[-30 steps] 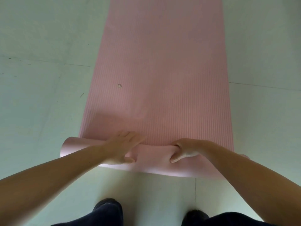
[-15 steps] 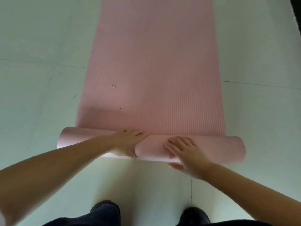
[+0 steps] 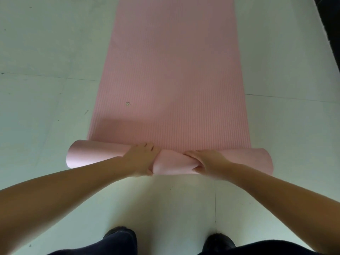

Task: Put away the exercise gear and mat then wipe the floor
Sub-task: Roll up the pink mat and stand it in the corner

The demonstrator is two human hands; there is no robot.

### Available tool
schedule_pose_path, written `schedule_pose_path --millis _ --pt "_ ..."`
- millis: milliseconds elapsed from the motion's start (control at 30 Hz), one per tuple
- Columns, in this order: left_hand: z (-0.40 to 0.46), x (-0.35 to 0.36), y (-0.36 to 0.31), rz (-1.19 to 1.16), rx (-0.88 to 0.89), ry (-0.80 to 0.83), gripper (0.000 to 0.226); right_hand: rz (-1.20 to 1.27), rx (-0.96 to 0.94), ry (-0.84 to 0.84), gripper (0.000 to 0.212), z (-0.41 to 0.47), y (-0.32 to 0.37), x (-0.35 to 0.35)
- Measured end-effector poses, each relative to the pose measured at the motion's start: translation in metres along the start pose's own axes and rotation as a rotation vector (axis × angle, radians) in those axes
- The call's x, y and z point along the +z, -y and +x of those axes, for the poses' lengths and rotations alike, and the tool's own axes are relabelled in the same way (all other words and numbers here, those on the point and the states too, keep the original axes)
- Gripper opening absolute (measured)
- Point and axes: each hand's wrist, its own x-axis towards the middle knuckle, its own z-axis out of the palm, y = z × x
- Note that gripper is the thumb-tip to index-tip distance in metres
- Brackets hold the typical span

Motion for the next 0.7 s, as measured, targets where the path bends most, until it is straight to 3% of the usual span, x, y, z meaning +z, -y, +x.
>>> schedule_pose_path --millis 100,267,367,467,600,633,700 --pt "-0.002 0.004 0.0 -0.061 0.064 0.087 0.063 0.06 0.016 0.019 0.054 -0.017 0.008 0.013" --pt "0.001 0.0 0.008 -0.209 0.124 0.382 0.076 0.24 0.033 0.293 0.06 -0.014 0.01 0.01" --pt "0.006 0.0 0.022 -0.34 0.095 0.427 0.073 0.272 0.074 0.395 0.065 -0.002 0.003 0.004" --pt "0.015 0.001 0.041 -0.446 0.02 0.281 0.07 0.031 0.133 0.22 0.064 0.008 -0.01 0.0" --pt "0.03 0.006 0.066 -0.584 -0.118 -0.07 0.056 -0.188 0.019 -0.414 0.04 -0.003 -0.006 0.002" --pt "0.034 0.008 0.069 -0.602 -0.131 -0.086 0.054 -0.231 -0.033 -0.491 0.039 -0.009 0.0 0.008" --pt "0.04 0.011 0.072 -0.601 -0.142 -0.06 0.053 -0.362 -0.081 -0.431 0.055 -0.021 0.008 0.031"
